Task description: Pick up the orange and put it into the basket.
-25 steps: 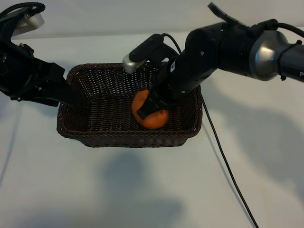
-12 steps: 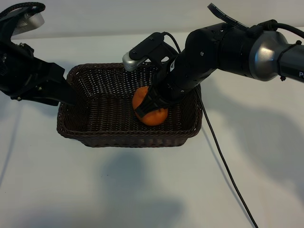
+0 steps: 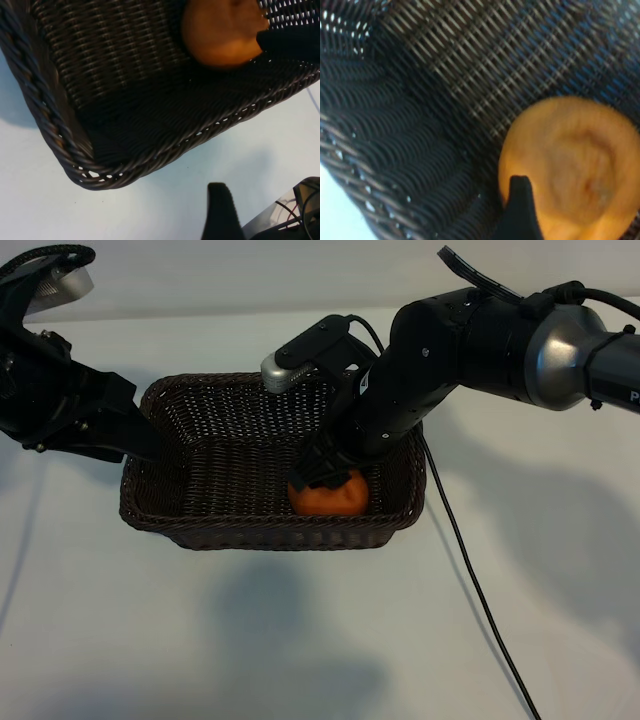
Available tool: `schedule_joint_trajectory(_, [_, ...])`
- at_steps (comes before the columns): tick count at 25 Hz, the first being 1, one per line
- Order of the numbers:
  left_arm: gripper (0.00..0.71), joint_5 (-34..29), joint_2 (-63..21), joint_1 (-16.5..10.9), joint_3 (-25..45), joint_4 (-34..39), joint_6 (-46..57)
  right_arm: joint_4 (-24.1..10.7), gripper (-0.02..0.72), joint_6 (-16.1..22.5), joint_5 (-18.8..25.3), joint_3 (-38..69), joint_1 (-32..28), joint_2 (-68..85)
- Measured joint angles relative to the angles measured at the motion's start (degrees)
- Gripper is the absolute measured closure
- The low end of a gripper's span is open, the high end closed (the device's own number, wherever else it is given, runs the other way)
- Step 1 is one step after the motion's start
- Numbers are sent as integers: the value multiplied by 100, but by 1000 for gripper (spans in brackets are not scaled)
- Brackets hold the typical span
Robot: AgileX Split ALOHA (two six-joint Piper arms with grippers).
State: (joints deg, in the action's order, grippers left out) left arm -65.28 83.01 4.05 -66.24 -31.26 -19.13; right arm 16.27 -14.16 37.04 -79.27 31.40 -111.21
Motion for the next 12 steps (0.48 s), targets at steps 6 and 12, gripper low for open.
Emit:
schedule_joint_trajectory(6, [217, 0, 0, 0, 0, 0, 0, 0, 158, 12, 175, 0, 0, 124])
schedule_joint_trajectory(12, [217, 0, 0, 0, 0, 0, 0, -29, 206, 13, 562, 0, 0, 616])
